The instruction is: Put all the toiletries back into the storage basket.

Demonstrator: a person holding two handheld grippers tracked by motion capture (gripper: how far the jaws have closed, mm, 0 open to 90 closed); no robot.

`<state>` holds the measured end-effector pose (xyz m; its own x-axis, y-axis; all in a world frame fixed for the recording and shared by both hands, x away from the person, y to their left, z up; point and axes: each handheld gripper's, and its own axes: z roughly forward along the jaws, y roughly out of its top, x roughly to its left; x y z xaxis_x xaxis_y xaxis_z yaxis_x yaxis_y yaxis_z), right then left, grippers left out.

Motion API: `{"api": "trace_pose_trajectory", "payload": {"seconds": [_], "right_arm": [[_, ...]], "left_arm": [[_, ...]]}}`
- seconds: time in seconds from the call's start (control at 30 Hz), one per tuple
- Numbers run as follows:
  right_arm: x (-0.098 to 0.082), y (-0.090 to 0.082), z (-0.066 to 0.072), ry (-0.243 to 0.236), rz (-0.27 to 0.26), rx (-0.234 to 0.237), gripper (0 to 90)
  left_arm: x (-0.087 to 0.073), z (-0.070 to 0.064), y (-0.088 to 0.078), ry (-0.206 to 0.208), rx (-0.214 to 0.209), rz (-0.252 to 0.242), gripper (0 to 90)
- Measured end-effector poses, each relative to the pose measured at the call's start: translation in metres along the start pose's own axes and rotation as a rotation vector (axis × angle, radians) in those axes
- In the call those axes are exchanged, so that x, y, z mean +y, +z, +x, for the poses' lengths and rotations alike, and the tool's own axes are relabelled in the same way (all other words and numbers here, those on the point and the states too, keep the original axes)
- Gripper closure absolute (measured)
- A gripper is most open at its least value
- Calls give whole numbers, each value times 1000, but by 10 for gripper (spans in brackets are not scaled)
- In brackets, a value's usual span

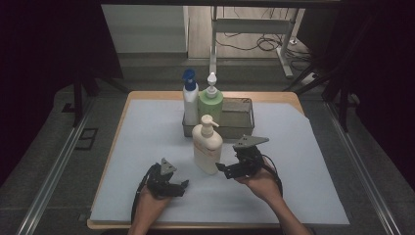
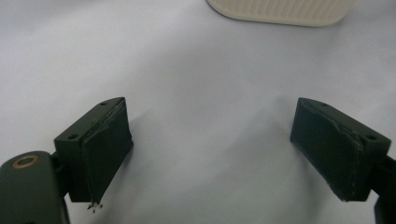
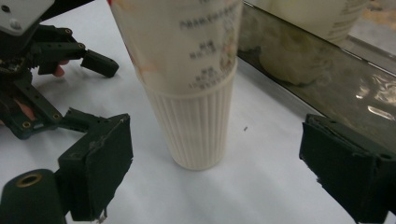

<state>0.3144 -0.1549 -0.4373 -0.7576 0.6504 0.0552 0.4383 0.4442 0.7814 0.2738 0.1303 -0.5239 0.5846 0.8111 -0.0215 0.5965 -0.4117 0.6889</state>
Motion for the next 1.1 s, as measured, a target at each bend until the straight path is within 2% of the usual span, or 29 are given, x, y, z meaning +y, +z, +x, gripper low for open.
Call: {"api": "trace_pose_trajectory", "payload": {"seconds": [0.13,0.63,0.77,1.1], "right_arm": [[7,4,2,15,3,8,133],[33,21,12,-10,-4,-12,153],[38,28,14,-10,1,-13,196],[47,41,21,-24,-14,-41,235]], "left_arm": [[0,0,0,-1,0,0,120],[0,0,0,0,0,0,120],[0,0,0,-1,0,-1,120],[0,0,0,0,-1,0,120]]}}
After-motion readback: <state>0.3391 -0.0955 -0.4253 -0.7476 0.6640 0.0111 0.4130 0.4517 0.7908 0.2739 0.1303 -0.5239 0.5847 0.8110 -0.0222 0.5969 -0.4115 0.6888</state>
